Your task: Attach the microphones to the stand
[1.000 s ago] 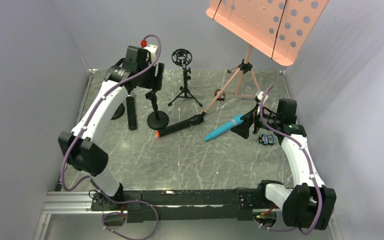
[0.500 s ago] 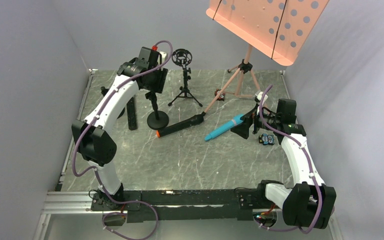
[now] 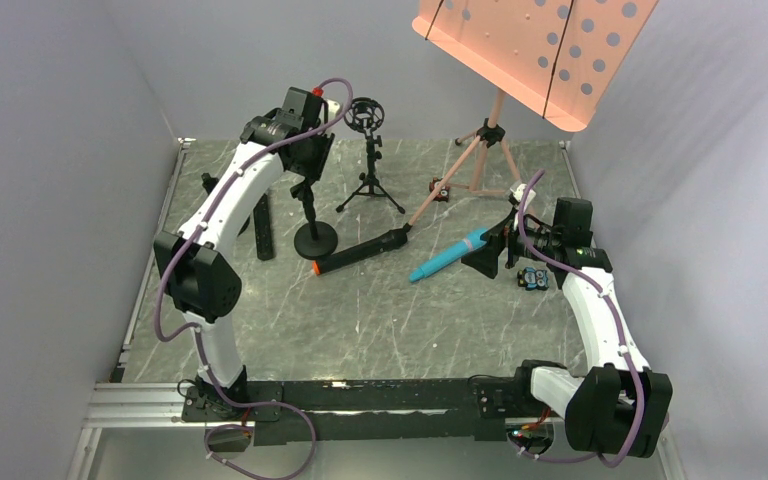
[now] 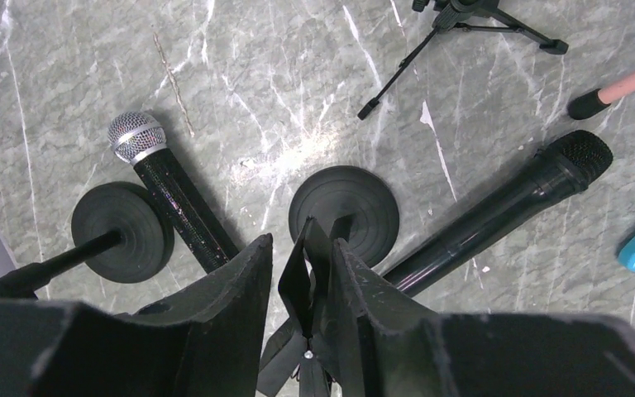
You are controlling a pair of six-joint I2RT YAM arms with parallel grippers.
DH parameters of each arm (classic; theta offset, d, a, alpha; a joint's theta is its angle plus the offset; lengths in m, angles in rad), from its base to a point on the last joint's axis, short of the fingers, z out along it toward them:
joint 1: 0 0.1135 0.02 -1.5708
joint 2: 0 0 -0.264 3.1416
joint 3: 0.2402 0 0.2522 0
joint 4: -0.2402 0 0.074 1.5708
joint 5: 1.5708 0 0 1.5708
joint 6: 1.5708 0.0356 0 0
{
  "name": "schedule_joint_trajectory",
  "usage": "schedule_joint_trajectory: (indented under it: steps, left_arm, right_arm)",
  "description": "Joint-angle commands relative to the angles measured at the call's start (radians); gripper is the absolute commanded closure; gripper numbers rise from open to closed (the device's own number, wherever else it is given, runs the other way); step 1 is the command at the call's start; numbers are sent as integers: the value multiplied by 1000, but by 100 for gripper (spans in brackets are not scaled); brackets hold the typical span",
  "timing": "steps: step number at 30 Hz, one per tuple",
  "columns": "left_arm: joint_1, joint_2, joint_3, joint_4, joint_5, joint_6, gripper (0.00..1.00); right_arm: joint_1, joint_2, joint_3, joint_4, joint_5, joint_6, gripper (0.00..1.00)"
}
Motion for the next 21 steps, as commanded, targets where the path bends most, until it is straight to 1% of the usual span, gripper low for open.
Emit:
schedule_joint_trajectory:
  steps: [1, 5, 11, 21]
  left_arm:
    - [-6, 10, 51, -30, 5, 42, 63]
    - [-7, 12, 52, -38, 9, 57, 65]
    - [-7, 4, 45, -46, 53, 96, 74]
    - [1, -24, 41, -62, 163, 196, 76]
  right_arm:
    - [5, -2, 32, -1, -35, -33, 0]
    - [5, -1, 33, -3, -35, -34, 0]
    - [4, -4, 32, -4, -38, -37, 0]
    - [5, -6, 32, -8, -39, -42, 0]
